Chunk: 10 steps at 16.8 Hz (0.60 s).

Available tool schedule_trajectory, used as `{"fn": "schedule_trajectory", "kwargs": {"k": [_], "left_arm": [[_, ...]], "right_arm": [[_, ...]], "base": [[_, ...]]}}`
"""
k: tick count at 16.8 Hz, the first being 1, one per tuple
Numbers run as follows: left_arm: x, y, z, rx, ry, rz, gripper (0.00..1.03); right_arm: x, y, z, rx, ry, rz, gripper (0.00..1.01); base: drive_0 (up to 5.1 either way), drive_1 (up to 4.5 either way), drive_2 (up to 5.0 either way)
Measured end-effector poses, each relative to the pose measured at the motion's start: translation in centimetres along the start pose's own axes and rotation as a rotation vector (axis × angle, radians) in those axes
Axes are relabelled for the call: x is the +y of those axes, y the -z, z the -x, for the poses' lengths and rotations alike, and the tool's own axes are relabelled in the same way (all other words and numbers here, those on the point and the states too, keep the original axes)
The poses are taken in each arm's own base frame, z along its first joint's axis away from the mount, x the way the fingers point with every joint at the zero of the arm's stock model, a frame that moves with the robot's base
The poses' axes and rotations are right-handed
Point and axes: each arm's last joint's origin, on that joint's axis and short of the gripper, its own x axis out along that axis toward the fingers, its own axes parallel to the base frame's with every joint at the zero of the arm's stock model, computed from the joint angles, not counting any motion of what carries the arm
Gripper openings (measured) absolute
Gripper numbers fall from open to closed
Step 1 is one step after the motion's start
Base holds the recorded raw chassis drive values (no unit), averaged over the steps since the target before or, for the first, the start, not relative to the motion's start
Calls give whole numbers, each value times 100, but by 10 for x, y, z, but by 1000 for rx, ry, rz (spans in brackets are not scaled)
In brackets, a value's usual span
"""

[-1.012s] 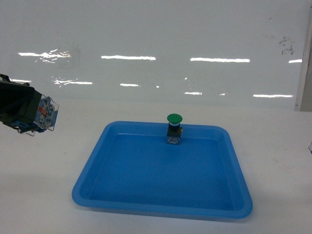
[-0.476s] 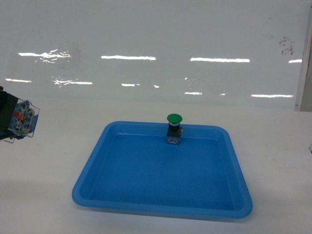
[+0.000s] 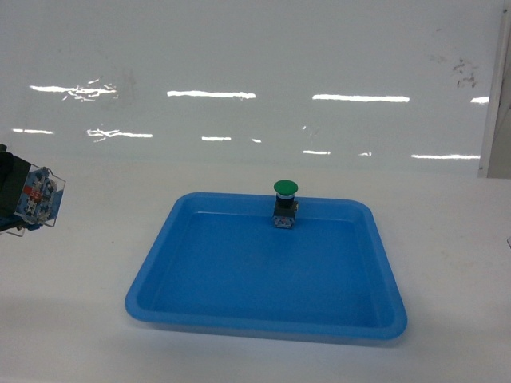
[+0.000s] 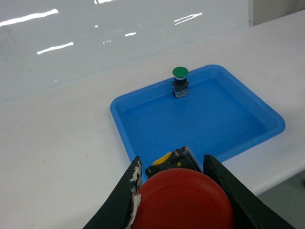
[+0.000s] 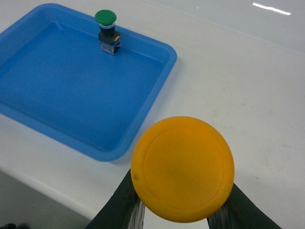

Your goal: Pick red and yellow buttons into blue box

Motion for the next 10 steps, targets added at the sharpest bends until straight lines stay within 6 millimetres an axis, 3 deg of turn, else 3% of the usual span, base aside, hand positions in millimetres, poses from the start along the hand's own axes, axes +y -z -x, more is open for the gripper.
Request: {"fn": "schedule_trajectory", "kwargs": {"k": [4,10], "left_arm": [[0,1,0,3,1,1,32],[0,1,0,2,-5,1,32]], "right_arm": [[0,0,0,2,-1,-1,27],[0,0,0,2,-2,-1,27]], "base": [[-1,-403,401],[328,-486,169]]}}
